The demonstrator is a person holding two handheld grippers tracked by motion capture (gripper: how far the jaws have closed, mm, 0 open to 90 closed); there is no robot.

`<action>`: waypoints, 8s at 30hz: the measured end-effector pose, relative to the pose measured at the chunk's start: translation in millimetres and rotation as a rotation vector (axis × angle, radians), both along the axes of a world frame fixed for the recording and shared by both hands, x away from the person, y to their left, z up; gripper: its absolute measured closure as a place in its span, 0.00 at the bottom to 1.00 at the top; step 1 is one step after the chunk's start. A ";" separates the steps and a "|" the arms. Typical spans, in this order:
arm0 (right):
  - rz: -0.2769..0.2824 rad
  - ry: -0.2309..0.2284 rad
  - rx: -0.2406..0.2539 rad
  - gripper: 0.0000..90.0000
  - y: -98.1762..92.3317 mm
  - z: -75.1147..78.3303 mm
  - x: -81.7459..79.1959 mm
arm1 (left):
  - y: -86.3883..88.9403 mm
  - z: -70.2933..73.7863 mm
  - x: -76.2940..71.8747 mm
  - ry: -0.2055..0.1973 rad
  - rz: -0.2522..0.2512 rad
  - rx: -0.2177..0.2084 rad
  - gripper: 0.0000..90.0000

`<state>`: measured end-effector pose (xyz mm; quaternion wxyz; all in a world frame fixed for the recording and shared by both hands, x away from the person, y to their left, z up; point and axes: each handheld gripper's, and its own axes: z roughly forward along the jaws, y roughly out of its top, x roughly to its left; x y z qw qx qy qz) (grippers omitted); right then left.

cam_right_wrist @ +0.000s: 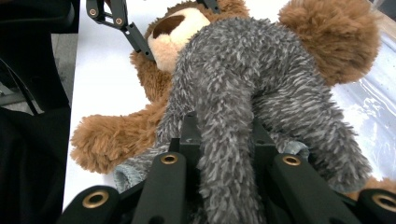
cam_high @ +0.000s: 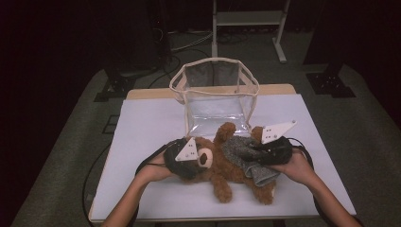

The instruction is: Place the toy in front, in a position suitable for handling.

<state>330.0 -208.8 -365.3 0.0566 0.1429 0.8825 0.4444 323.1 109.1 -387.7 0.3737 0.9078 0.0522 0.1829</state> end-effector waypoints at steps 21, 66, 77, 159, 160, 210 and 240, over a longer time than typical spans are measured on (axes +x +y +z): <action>-0.049 0.060 0.021 0.81 -47.0 -19.9 -30.2 | -1.0 6.0 1.7 0.053 0.050 -0.011 0.36; -0.063 0.044 0.003 0.81 -45.9 -15.9 -33.4 | -9.7 10.3 9.8 0.072 0.088 0.008 0.37; 0.025 0.008 -0.007 0.81 -2.8 -10.0 -22.2 | -7.4 9.8 16.3 0.100 0.112 -0.008 0.37; -0.022 0.056 0.040 0.81 -33.5 -18.9 -26.9 | 22.4 14.2 -13.4 0.122 -0.002 0.004 0.40; -0.020 0.053 0.038 0.81 -31.8 -16.5 -27.6 | 22.6 13.7 -13.2 0.122 -0.001 0.001 0.40; -0.122 0.063 -0.001 0.81 -49.4 2.3 28.2 | 5.7 9.4 -7.4 0.077 -0.047 0.015 0.39; -0.004 0.031 -0.032 0.81 6.9 16.8 29.3 | -12.8 7.4 -4.9 0.053 -0.059 0.019 0.39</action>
